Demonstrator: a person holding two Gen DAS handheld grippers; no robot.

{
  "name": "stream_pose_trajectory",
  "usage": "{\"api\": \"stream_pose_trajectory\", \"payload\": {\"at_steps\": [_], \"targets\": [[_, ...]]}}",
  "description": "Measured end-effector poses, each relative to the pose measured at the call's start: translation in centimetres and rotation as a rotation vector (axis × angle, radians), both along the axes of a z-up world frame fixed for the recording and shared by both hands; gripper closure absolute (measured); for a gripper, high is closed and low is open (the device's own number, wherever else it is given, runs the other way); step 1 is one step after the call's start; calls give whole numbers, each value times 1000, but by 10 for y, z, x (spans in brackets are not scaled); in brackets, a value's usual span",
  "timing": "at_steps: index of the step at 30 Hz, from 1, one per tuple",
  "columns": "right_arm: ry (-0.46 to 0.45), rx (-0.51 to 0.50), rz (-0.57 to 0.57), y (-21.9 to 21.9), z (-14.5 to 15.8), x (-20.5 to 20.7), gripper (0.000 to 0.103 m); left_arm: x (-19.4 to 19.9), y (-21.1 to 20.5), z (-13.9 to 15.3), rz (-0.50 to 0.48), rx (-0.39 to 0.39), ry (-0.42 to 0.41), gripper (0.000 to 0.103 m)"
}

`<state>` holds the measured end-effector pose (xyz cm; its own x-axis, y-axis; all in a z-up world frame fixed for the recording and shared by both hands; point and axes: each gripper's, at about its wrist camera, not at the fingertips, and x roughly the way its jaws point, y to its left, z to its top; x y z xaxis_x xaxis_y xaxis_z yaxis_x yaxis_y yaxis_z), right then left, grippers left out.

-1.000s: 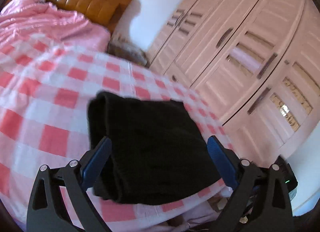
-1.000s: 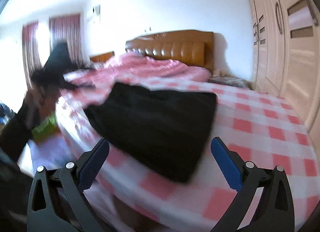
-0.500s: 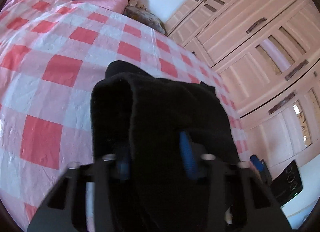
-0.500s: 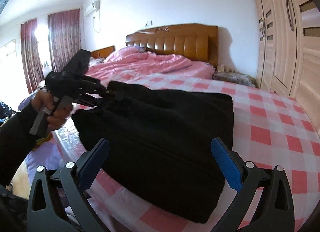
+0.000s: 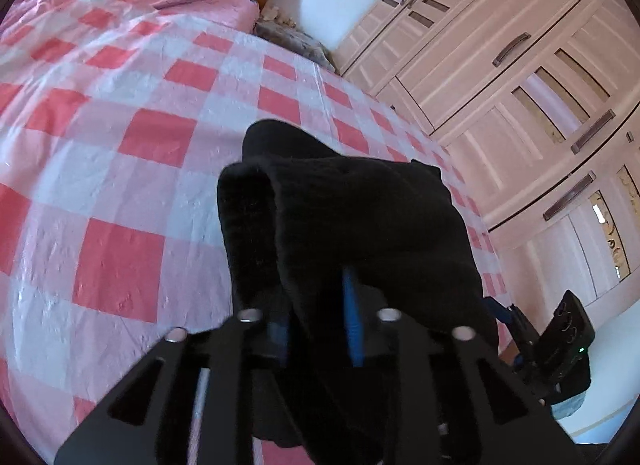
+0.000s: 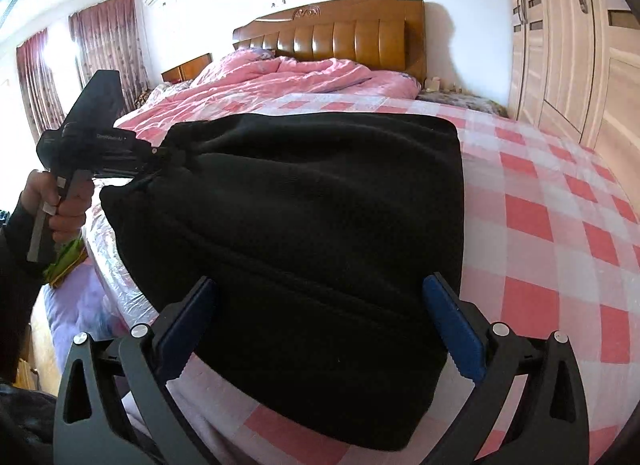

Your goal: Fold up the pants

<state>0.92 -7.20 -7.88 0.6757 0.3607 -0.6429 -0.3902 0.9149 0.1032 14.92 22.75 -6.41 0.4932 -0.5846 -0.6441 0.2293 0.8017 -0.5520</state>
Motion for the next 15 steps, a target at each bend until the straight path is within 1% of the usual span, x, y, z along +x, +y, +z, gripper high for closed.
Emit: {"api": "stream_pose_trajectory", "payload": {"at_steps": [1, 2, 3, 4, 5, 6, 7, 8, 9, 11, 12, 13, 14, 15], "targets": [[0, 27, 21, -5, 8, -1, 5, -5, 0, 6, 40, 52, -8, 34], [-14, 57, 35, -11, 15, 1, 5, -13, 0, 18, 111, 149, -36, 25], [-32, 90, 44, -17, 23, 1, 5, -24, 0, 30, 162, 210, -85, 22], [-50, 131, 45, -26, 34, 7, 5, -38, -1, 45, 187, 239, -145, 22], [-54, 146, 40, -30, 41, 15, 5, -52, -3, 59, 181, 226, -199, 22], [-52, 148, 31, -33, 48, 27, 5, -66, -8, 72, 142, 161, -245, 20], [-44, 139, 33, -31, 54, 43, 5, -75, -15, 78, 94, 106, -267, 19], [-39, 133, 41, -28, 57, 54, 5, -81, -26, 80, 38, 77, -277, 19], [-27, 121, 53, -20, 60, 73, 5, -86, -44, 77, -25, 94, -285, 19], [21, 97, 73, -2, 58, 104, 5, -87, -70, 63, -76, 179, -300, 19], [39, 80, 80, 7, 56, 117, 5, -83, -81, 49, -87, 233, -276, 20], [60, 68, 96, 18, 52, 129, 5, -79, -85, 36, -86, 260, -256, 24], [94, 51, 125, 33, 45, 143, 5, -77, -85, 25, -82, 274, -252, 25], [117, 15, 139, 46, 38, 154, 7, -77, -84, 20, -76, 287, -266, 25]]}}
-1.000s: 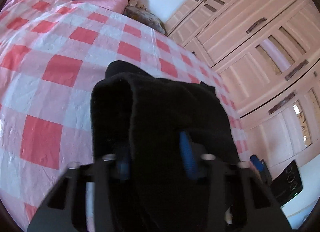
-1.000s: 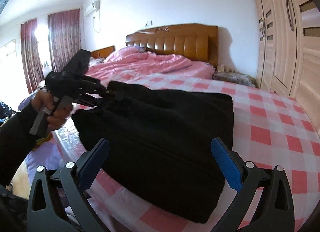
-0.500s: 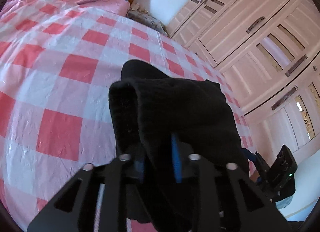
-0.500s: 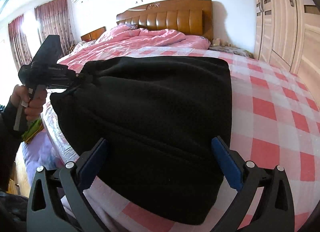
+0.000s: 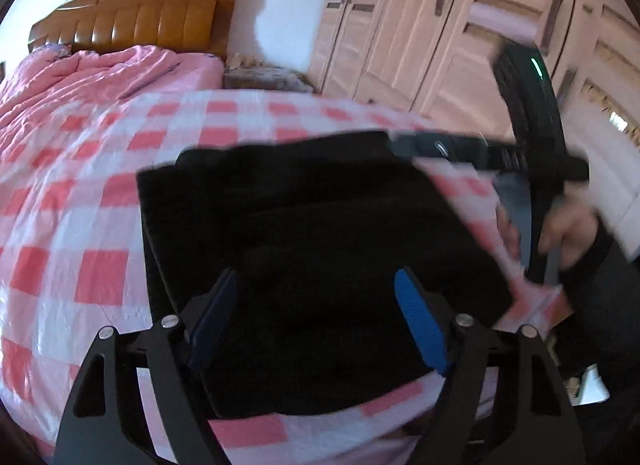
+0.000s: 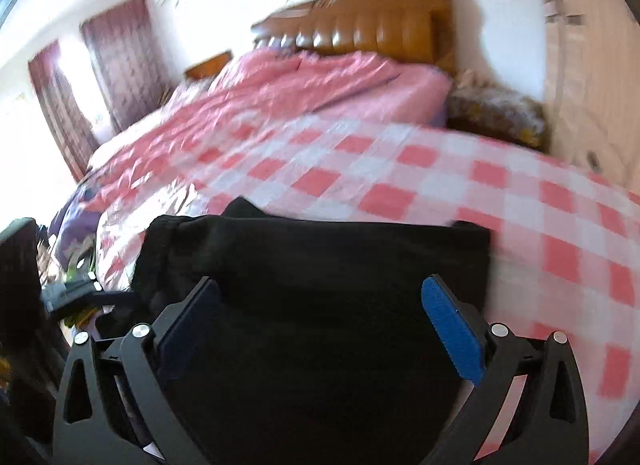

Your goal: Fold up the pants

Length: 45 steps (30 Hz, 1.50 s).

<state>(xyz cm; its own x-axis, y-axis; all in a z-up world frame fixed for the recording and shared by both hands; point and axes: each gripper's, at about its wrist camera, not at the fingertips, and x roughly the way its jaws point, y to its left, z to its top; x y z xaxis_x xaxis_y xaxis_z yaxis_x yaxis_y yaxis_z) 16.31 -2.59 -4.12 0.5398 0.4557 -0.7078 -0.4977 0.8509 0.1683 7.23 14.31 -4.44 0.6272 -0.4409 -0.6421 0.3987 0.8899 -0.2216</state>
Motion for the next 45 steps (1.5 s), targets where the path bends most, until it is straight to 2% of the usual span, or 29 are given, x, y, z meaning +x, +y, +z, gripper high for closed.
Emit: {"api": "stream_pose_trajectory", "payload": {"at_steps": [3, 4, 8, 12, 15, 16, 18, 19, 22, 25, 27, 33, 35, 38, 41, 43, 45], "targets": [[95, -187, -35, 27, -33, 37, 9, -2, 1, -10, 4, 74, -45, 24], [126, -203, -60, 26, -42, 47, 9, -1, 3, -12, -3, 72, -49, 23], [180, -125, -97, 10, -49, 66, 8, 7, 13, -19, -16, 36, -44, 23], [198, -99, -95, 6, -49, 71, 7, 14, 14, -22, -26, 28, -46, 22], [243, -11, -121, 0, -38, 75, 6, 11, 9, -11, -9, 65, -7, 23], [236, 41, -136, -5, -28, 73, 6, 9, 7, -3, -3, 70, 5, 23], [165, 92, -147, -10, -5, 66, 5, -2, 6, 21, -42, 29, -28, 22], [143, 81, -147, -9, -1, 66, 5, -5, 5, 30, -54, 14, -49, 16], [143, -153, -171, 9, -14, 72, 5, 13, -7, 37, -70, 46, -54, 14], [106, -277, -149, 17, -34, 72, 5, 54, -20, 18, -91, 63, 53, 14], [85, -237, -164, 9, -39, 75, 5, 78, -21, -2, -82, 71, 139, 15], [79, -165, -228, -9, -36, 95, 6, 81, -16, -10, -96, 38, 117, 14], [75, -102, -304, -25, -27, 96, 6, 81, -16, -10, -94, 40, 116, 14], [41, 19, -347, -53, 0, 67, 6, 73, -12, -3, -87, 34, 108, 14], [-40, -1, -304, -74, 24, 3, 5, 53, 9, 18, 0, -18, 69, 13], [-56, 4, -262, -84, 26, -36, 5, 34, 34, 31, 54, -95, 15, 2], [-53, 8, -233, -96, 17, -84, 5, 20, 65, 26, 108, -199, 26, 2]]}}
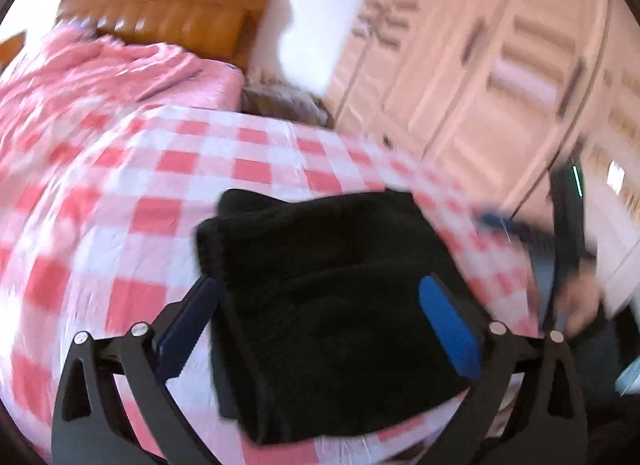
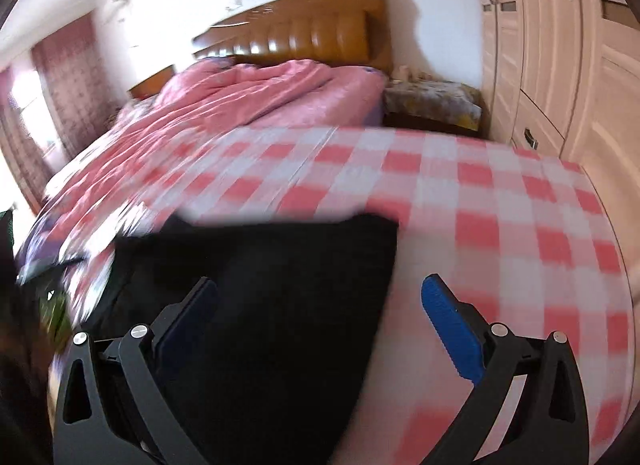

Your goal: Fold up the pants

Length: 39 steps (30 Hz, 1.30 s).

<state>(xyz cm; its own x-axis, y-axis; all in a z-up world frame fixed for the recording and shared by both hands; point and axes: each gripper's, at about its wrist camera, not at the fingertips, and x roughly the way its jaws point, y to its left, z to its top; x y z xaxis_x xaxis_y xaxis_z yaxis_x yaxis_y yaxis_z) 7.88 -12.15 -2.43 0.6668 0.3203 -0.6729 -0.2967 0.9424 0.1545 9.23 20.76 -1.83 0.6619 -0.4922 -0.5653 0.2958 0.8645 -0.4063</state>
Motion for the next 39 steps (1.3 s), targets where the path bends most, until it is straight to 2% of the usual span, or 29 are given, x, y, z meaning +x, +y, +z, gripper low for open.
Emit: {"api": "stream_pose_trajectory", "payload": {"at_steps": [1, 4, 7, 9, 11, 15, 16, 17, 21, 28, 31, 32, 33, 35, 36, 39], "targets": [[10, 14, -4, -7, -10, -25, 5, 0, 8, -5, 18, -21, 25, 2], [76, 91, -21, -17, -35, -56, 5, 1, 25, -32, 32, -75, 126, 2], [122, 125, -3, -7, -57, -68, 5, 7, 20, -50, -22, -143, 176, 2], [140, 130, 33, 5, -64, -69, 5, 14, 10, -60, -16, -102, 202, 3], [147, 87, 86, 22, -71, -70, 5, 20, 3, -70, -24, -88, 227, 3], [127, -13, 84, 41, -83, -68, 8, 25, 7, -80, -44, -153, 243, 3], [104, -18, 79, 41, -83, -69, 11, 26, 5, -79, -54, -139, 243, 5], [91, -9, 70, 39, -82, -69, 19, 28, 3, -78, -61, -125, 243, 6], [78, 8, 32, 24, -80, -61, 27, 33, -5, -75, -73, -102, 231, 11], [73, -23, -60, -2, -76, -33, 28, 69, -48, -69, -107, -44, 202, 12], [91, 3, -73, -11, -78, -20, 27, 87, -58, -68, -99, -40, 198, 11], [100, 7, -67, -12, -77, -18, 24, 91, -60, -68, -89, -34, 198, 9], [105, -9, -62, -11, -77, -19, 18, 92, -61, -66, -78, -22, 194, 5], [97, -61, -71, -7, -72, -28, 9, 85, -64, -59, -50, 36, 159, 3], [89, -62, -65, -7, -69, -35, 8, 80, -65, -53, -30, 63, 143, 3], [57, -47, -89, -10, -59, -53, 8, 45, -71, -22, 112, 256, 13, 2]]}}
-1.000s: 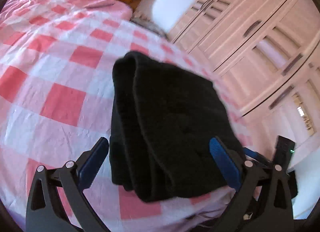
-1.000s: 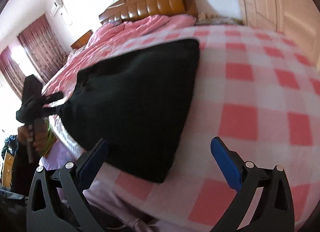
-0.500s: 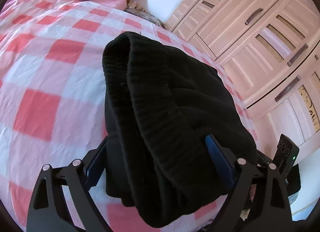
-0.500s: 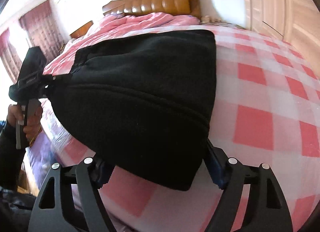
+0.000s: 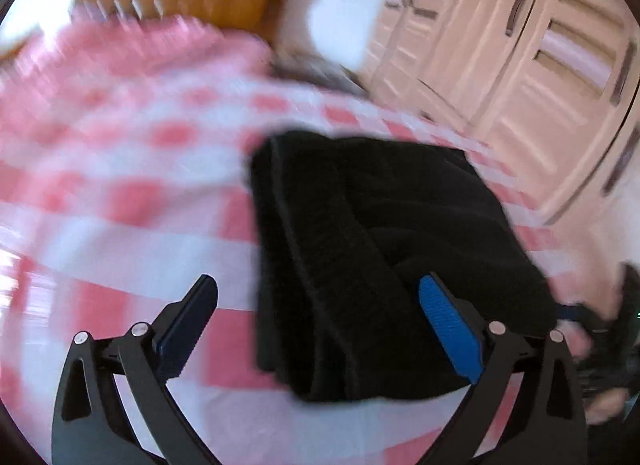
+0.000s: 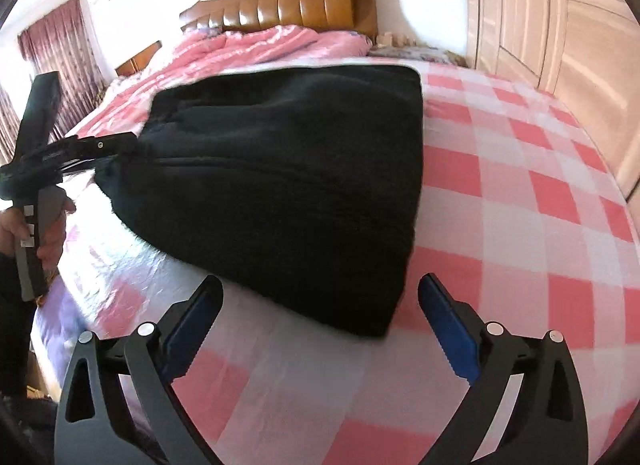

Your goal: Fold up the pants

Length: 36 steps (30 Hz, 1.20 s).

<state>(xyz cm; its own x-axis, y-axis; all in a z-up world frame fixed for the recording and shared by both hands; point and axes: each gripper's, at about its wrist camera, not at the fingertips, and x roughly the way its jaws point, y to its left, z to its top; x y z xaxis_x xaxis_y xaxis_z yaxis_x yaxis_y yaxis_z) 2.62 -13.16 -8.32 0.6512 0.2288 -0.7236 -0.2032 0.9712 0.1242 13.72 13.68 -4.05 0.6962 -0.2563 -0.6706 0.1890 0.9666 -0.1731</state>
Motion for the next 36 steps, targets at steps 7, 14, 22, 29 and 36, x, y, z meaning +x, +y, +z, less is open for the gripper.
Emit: {"api": "stream_pose_trajectory", "payload": {"at_steps": [7, 14, 22, 29, 36], "targets": [[-111, 12, -55, -8, 40, -34, 8, -74, -24, 54, 107, 197, -275, 2], [-297, -36, -125, 15, 80, -67, 4, -124, -51, 82, 170, 226, -422, 2], [-224, -94, -188, 30, 35, -69, 4, -125, -67, 40, 178, 167, -269, 2], [-180, -90, -180, 37, 18, -68, 4, -126, -76, 3, 205, 184, -178, 2], [-193, -108, -156, 51, 14, -73, 4, -129, -76, -8, 163, 148, -138, 2]]}}
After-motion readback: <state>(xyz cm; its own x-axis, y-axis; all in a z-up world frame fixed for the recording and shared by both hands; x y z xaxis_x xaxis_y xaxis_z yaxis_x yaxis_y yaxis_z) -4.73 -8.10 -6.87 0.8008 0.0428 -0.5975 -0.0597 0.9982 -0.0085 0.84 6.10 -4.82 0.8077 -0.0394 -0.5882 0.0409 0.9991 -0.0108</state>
